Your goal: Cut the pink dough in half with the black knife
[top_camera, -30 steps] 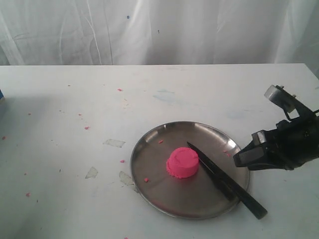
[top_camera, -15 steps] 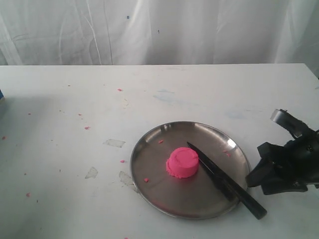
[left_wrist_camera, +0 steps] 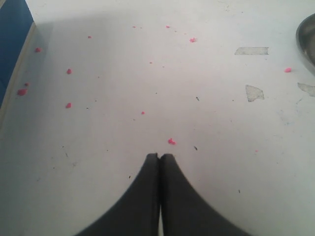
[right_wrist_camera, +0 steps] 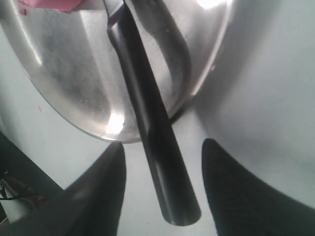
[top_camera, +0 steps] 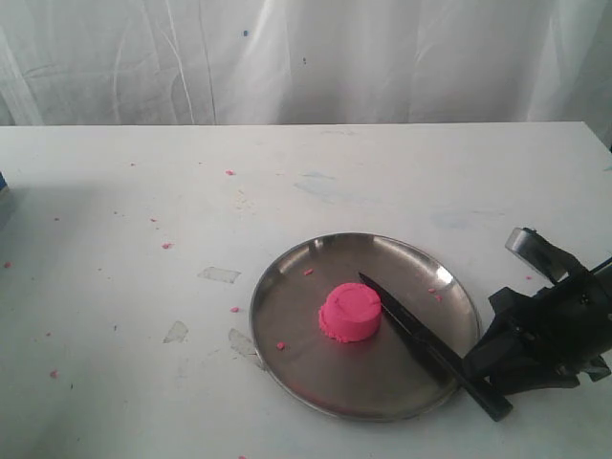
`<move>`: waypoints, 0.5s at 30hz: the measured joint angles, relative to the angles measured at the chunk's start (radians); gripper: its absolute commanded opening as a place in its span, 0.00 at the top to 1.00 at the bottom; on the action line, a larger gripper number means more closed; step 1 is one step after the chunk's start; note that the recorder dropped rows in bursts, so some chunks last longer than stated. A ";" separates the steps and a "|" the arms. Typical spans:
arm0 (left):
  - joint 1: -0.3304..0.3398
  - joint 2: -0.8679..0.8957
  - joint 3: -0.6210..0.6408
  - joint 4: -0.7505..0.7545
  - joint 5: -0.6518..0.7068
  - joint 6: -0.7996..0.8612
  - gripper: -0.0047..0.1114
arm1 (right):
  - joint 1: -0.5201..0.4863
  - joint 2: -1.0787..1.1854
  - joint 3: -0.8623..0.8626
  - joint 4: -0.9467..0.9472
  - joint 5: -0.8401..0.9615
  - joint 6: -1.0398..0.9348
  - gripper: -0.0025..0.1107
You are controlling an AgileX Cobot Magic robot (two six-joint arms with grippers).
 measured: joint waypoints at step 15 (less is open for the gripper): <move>0.000 0.000 0.000 0.000 0.000 0.000 0.96 | 0.044 0.034 0.000 -0.023 0.032 0.016 0.59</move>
